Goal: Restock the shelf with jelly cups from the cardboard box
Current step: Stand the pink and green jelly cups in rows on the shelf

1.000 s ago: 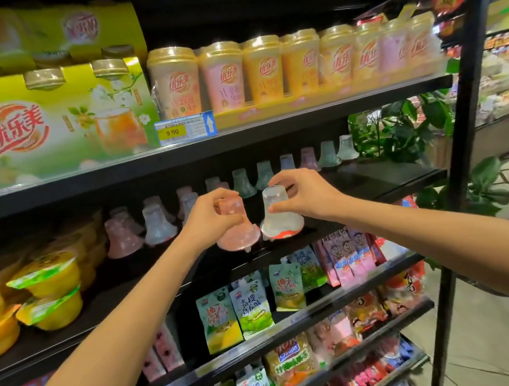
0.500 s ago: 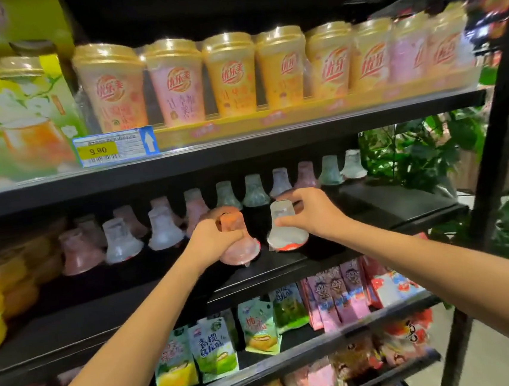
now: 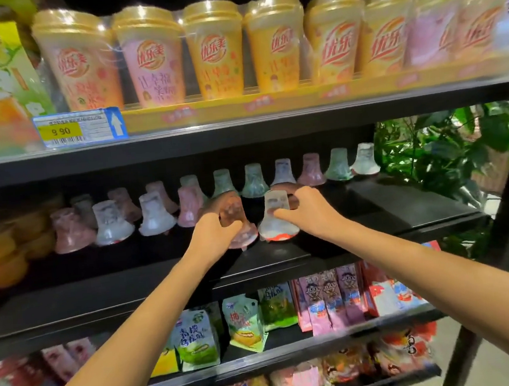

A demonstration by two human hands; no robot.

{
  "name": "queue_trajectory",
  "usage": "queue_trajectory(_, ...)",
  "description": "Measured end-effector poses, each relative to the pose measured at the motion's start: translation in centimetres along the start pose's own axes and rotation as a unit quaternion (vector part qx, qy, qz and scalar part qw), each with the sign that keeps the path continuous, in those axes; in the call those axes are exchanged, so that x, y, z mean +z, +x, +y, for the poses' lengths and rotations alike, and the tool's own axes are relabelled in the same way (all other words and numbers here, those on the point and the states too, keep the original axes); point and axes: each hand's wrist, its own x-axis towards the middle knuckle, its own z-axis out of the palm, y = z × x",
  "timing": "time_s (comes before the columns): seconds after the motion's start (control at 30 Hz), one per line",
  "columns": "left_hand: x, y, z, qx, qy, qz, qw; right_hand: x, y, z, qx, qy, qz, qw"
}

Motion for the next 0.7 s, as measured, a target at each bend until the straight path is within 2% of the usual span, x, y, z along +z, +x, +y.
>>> queue_trajectory(0.17, -1.0, -1.8, -0.8, 0.064, 0.013, 0.049, 0.997, -1.3, -2.4, -1.1, -0.027, -0.082, -0.008, 0.996)
queue_trajectory(0.27, -1.4, -3.7, -2.4, 0.096, 0.07, 0.07, 0.99, -2.3, -4.8, -1.3, -0.103, -0.132, 0.024, 0.986)
queue_trajectory(0.33, -1.4, -5.0, -3.1, 0.155, 0.09, 0.047, 0.983, -2.6, -6.3, -1.2, -0.158, -0.159, 0.019, 0.974)
queue_trajectory(0.43, -0.7, -6.6, -2.9, 0.218, 0.128, -0.017, 0.967, -2.1, -7.1, -0.6, -0.167, -0.188, -0.028, 0.968)
queue_trajectory(0.57, 0.8, -7.1, -2.4, 0.218, 0.169, -0.054, 0.96, -1.5, -7.1, -0.1, -0.141, -0.2, -0.091, 0.965)
queue_trajectory(0.7, 1.6, -7.4, -2.4, 0.206, 0.183, -0.046, 0.96, -1.2, -6.6, 0.6, -0.139, -0.199, -0.096, 0.965)
